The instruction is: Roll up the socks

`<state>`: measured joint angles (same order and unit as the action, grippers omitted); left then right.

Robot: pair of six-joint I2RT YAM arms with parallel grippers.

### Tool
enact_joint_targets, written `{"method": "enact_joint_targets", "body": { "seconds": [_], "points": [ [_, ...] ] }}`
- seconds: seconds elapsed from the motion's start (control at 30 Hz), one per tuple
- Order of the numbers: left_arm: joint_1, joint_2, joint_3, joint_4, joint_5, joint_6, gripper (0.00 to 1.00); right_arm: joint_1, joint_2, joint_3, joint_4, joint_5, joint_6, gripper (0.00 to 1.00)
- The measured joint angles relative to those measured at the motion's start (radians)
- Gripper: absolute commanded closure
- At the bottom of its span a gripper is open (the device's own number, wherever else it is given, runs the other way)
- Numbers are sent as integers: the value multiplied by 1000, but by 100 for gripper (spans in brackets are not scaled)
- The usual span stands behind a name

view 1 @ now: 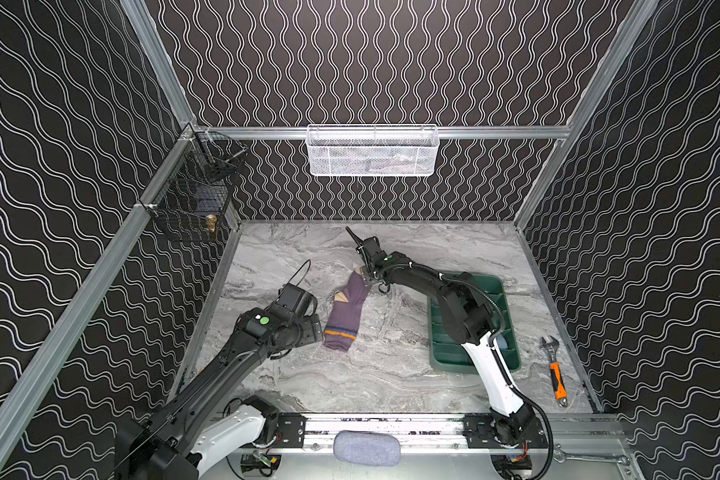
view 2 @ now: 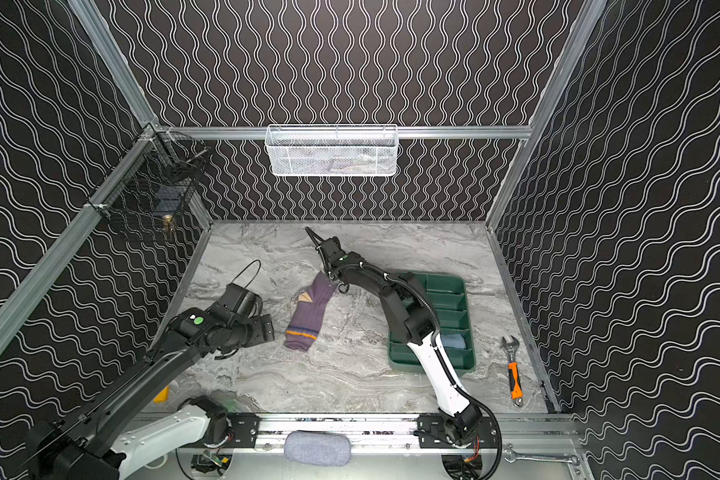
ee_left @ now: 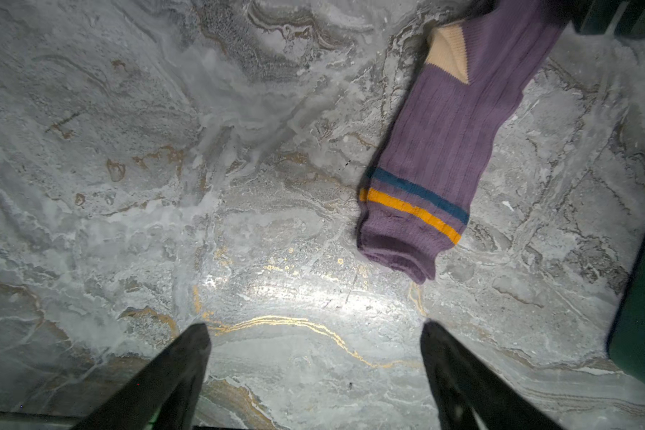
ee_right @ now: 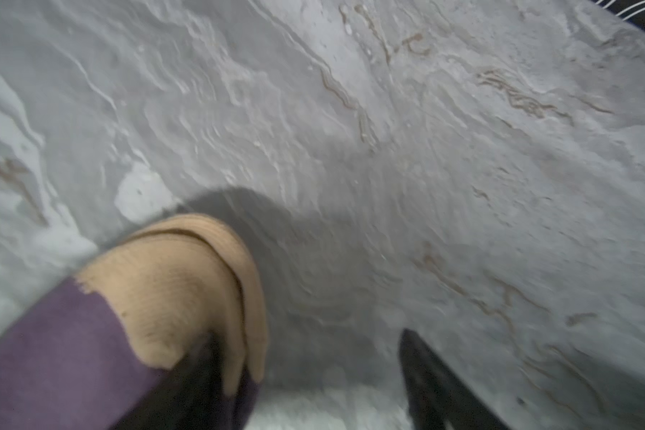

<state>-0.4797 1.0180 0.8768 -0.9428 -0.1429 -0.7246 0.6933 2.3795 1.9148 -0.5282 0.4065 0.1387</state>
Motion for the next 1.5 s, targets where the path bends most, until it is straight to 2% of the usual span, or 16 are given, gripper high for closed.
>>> {"method": "enact_joint_targets", "body": {
  "seconds": [0.13,0.23,0.33,0.43,0.53,0.77,0.97,1.07,1.27,1.4,1.5],
  "points": [
    [0,-11,75,-22,-12,21,7,56,-179,-188,-26,-5,-41,10],
    [0,-38,130,-47,-34,25,6,169,-410,-391,31,-69,-89,8],
    [0,-66,175,-79,-61,28,5,293,-563,-481,109,-129,-100,8],
    [0,-97,201,-110,-96,28,5,370,-565,-498,115,-162,-61,8],
    [0,-140,210,-134,-134,24,5,405,-548,-503,123,-250,0,8],
    [0,-267,194,-150,-220,20,4,405,-397,-507,277,-476,127,8],
    [0,-315,146,-152,-232,20,4,398,-288,-491,302,-567,191,8],
    [0,-313,135,-154,-229,21,3,396,-326,-567,357,-588,206,8],
    [0,-285,136,-133,-200,82,1,398,-546,-863,389,-648,197,10],
    [0,-271,130,-66,-106,205,1,398,-677,-991,332,-653,143,7],
    [0,-261,111,-3,-10,304,1,394,-742,-999,286,-631,101,7]
  ]
}}
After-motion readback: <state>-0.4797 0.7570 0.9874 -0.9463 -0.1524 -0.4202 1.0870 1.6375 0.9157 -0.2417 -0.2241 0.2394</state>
